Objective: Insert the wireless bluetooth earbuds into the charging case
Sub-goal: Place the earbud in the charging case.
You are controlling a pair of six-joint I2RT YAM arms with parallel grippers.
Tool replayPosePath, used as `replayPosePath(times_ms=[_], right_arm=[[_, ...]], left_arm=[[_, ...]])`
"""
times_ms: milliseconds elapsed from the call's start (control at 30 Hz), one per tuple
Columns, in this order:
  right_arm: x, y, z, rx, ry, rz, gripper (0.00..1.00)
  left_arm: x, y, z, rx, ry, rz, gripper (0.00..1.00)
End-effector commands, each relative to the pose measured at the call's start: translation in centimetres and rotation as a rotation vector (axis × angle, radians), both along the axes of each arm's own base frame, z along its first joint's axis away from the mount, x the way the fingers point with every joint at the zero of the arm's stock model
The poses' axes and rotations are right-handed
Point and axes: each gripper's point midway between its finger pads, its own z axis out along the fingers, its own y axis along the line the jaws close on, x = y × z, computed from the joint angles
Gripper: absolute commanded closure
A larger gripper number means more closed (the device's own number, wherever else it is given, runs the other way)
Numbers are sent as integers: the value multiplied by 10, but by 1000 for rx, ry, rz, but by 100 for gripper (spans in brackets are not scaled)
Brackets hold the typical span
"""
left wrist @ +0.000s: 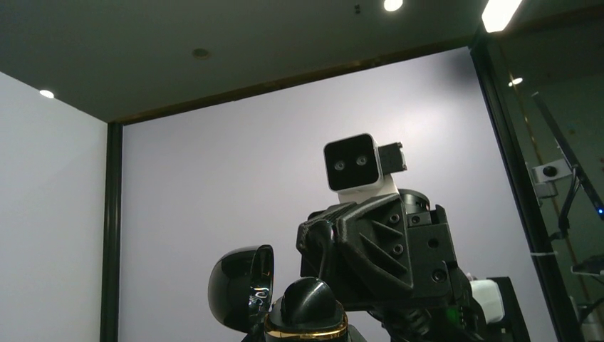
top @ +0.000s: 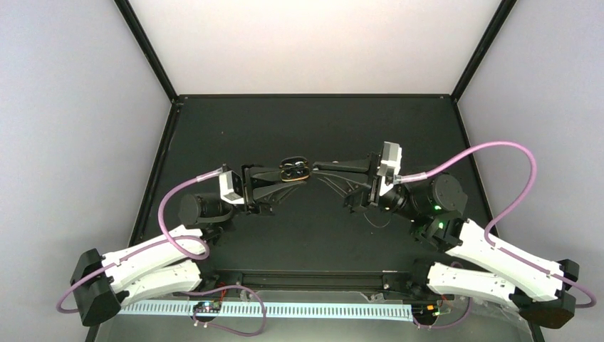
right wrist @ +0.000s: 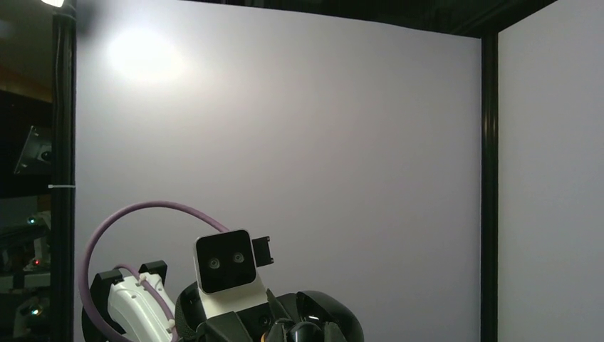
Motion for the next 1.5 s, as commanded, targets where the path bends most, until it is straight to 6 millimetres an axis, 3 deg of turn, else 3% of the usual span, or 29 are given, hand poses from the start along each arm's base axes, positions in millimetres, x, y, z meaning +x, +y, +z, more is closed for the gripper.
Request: replayPosePath(times_ms=[0, 367, 633, 833, 1100, 1467], right_arm=[[-5, -17, 18, 71, -12, -19, 99], [-19, -56, 35, 130, -77, -71, 99], [-29, -43, 28, 99, -167, -23, 99], [-39, -38, 28, 82, -228, 16, 99], [-54, -39, 20, 44, -301, 59, 99], [-63, -32, 13, 5, -346, 115, 99]], left_arm=[[-16, 18, 35, -124, -73, -34, 98], [-20, 33, 58, -209, -43, -70, 98], [-27, 21, 71, -152, 34, -232, 98], [-32, 7, 65, -74, 54, -320, 98], [-23, -5, 43, -4, 66, -267, 98], [-34, -25, 29, 88, 17, -368, 98]])
